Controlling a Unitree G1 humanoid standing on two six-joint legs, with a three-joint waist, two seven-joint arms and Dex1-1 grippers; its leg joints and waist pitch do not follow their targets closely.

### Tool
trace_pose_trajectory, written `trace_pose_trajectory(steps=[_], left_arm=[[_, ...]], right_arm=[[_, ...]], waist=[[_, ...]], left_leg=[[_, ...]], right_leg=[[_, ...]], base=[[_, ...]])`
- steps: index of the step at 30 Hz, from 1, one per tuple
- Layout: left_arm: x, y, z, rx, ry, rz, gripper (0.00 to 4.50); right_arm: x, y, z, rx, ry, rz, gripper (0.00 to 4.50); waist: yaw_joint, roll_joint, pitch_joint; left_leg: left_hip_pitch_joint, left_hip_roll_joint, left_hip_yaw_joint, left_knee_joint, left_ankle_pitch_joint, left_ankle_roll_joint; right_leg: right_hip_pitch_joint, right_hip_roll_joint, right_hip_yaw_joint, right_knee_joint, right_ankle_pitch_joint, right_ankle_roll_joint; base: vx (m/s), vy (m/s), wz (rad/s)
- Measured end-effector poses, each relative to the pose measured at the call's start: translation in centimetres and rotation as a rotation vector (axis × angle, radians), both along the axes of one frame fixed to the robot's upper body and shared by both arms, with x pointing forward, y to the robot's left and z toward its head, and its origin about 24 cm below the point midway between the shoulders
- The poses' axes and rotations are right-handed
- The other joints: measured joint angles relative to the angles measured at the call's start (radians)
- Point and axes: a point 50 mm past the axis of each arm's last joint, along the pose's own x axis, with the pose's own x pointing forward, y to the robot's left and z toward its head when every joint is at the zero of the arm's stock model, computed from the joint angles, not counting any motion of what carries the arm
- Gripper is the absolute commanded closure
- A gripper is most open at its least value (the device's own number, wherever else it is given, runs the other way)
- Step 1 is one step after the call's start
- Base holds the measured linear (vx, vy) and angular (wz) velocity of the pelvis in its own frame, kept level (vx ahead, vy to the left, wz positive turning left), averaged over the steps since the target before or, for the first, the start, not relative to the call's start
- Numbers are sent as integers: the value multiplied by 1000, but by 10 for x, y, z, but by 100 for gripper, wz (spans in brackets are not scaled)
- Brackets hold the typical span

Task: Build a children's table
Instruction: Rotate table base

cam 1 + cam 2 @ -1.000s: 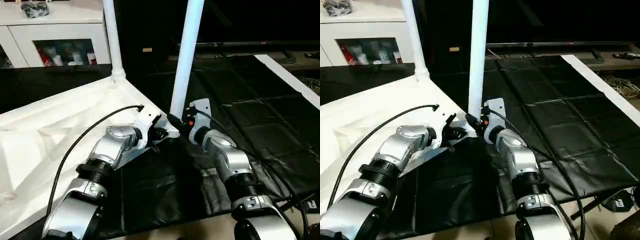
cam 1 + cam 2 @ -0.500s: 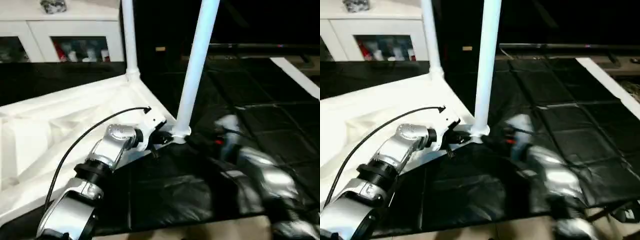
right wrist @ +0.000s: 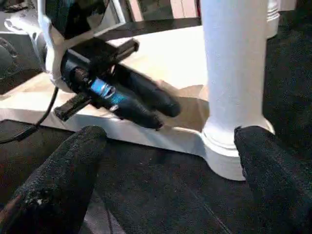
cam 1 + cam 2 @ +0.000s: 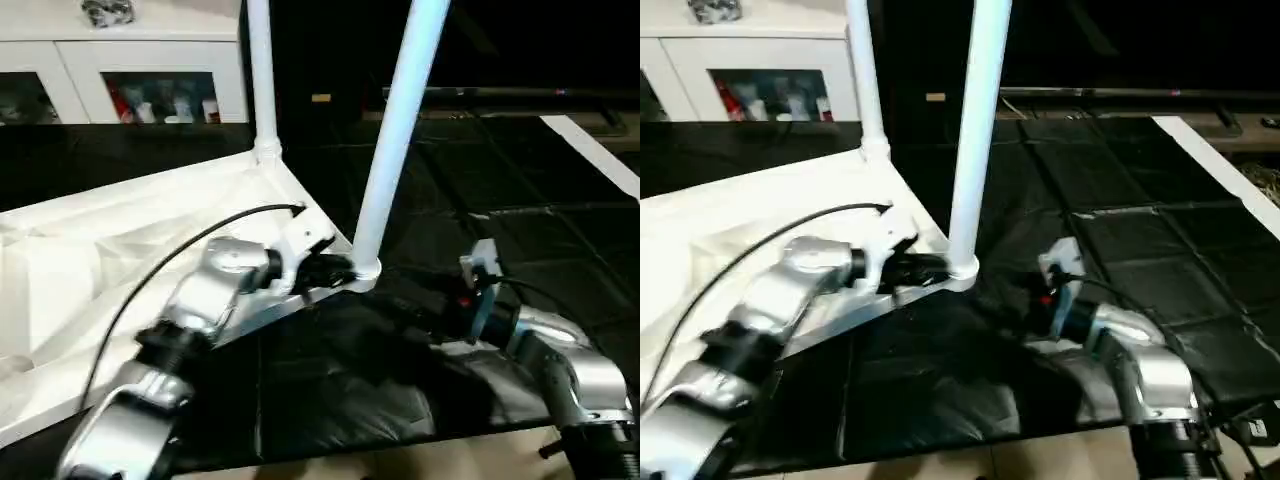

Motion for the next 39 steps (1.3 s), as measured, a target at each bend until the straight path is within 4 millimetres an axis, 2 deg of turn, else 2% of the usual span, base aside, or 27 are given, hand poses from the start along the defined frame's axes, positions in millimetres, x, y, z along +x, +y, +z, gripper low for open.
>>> trace_pose_trajectory(steps=[2, 7, 9, 12, 14, 19, 22, 27, 30, 33, 39], left_arm=[[-8, 17, 3, 39, 22, 1, 317], [-32, 52, 12, 143, 81, -1, 277], [-45, 67, 15, 180, 122, 2, 271], [-65, 83, 26, 209, 171, 12, 239], [-75, 87, 31, 218, 195, 3, 235], [-96, 89, 36, 230, 261, -24, 189], [-103, 91, 36, 245, 287, -23, 166], [-105, 98, 26, 334, 276, 80, 137], [-108, 102, 19, 391, 289, 116, 108], [-111, 103, 15, 405, 310, 125, 86], [-105, 104, 11, 448, 263, 177, 40]], right_arm=[[-1, 4, 4, 18, -8, 19, 0], [-1, 26, 7, 49, -24, 79, 0], [2, 37, 8, 43, -29, 85, 0], [10, 57, 8, 30, -33, 73, 0], [14, 70, 7, 16, -36, 73, 0], [26, 114, 12, -28, -90, 105, 0], [35, 135, 19, -57, -132, 108, 0], [55, 159, 19, -297, -272, 63, 0], [64, 162, 15, -452, -347, 24, 0], [73, 154, 11, -614, -436, -4, 0], [83, 145, 12, -744, -551, -34, 0]], waist=[[-1, 0, 0], [1, -3, 1], [1, -8, 3], [-3, -21, 7], [-4, -24, 7], [0, -29, 8], [0, -36, 9], [-3, -46, 8], [-1, -52, 10], [1, -55, 12], [2, -59, 13]], left_leg=[[0, 1, 0, 0, 0, 0], [0, 1, 0, 0, -3, -6], [1, 0, 0, -1, -3, -6], [2, 1, 0, -1, -1, -9], [2, 1, 0, -1, -1, -10], [2, 1, -1, 0, 0, -11], [2, 1, -2, 0, 1, -14], [2, 1, -4, 2, 3, -17], [2, 1, -5, 2, 3, -18], [2, 0, -6, 3, 4, -18], [2, -1, -9, 5, 6, -22]], right_leg=[[0, 1, 0, 0, 0, 0], [1, 1, 0, 0, 0, 0], [0, 1, 1, 1, 0, 0], [0, 1, 1, 3, 0, 0], [0, 1, 1, 3, -1, 1], [0, 1, 3, 6, -2, 3], [0, 1, 3, 10, -3, 1], [-1, 2, 3, 19, -9, 3], [-2, 2, 3, 21, -10, 2], [-1, 2, 4, 24, -11, -1], [-2, 3, 4, 34, -15, -4]], base=[[0, 0, 0], [0, 0, 0], [0, 0, 0], [0, 0, 0], [0, 0, 0], [0, 0, 0], [0, 0, 0], [0, 0, 0], [0, 0, 0], [0, 0, 0], [0, 0, 0]])
